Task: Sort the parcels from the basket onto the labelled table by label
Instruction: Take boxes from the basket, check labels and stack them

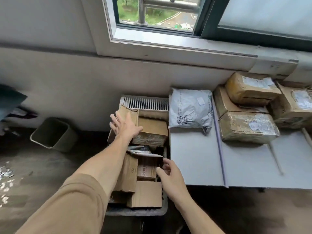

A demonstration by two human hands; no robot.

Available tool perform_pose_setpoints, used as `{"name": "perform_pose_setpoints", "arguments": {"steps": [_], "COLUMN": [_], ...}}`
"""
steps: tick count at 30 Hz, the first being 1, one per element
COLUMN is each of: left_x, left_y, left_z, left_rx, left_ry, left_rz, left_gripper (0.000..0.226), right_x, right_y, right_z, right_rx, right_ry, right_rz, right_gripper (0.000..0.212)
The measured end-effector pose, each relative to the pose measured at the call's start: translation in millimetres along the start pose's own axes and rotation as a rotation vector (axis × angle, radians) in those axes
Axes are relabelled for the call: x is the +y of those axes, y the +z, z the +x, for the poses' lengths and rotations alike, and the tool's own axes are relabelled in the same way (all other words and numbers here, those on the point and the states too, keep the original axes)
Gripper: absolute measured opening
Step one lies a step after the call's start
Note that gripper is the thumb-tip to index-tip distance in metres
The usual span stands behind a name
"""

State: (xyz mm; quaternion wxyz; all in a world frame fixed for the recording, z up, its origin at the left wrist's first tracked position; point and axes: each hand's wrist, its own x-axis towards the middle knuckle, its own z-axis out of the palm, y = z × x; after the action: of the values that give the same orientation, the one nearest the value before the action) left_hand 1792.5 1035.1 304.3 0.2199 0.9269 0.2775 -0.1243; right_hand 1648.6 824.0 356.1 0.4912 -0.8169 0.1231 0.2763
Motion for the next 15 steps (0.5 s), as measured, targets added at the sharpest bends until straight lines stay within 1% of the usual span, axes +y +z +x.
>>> {"name": "perform_pose_setpoints", "arguments": {"steps": [2, 5, 10, 13, 15], "left_x": [3.5, -2.0, -19.3, -25.3, -26.8], "left_y": [6.5, 22.3, 51.1, 57.5, 57.1], "left_z": [14.0, 27.5, 37.9, 38.2, 34.2], "left_rx": [-0.023, -0.053, -0.006, 0.101, 0.141], "left_ry": [0.003, -0.029, -0.018, -0.014, -0.007], "left_rz": [0.033, 0.072, 0.097, 0.096, 0.097], "left_gripper": [0.091, 0.101, 0.114, 0.1, 0.093], "right_x": [9.6, 25.2, 49.3, 58.1, 60.9], "right_y": [-4.8, -16.8, -35.4, -39.3, -39.6], "right_z": [0.7, -0.7, -3.9, -5.6, -7.5], "right_rx": [0.024, 0.061, 0.104, 0.121, 0.113], "right_ry": [0.05, 0.142, 0.258, 0.3, 0.308], "right_rz": [-0.008, -0.011, -0.013, 0.011, 0.015], "right_gripper": [0.044, 0.04, 0.031, 0.032, 0.034]}}
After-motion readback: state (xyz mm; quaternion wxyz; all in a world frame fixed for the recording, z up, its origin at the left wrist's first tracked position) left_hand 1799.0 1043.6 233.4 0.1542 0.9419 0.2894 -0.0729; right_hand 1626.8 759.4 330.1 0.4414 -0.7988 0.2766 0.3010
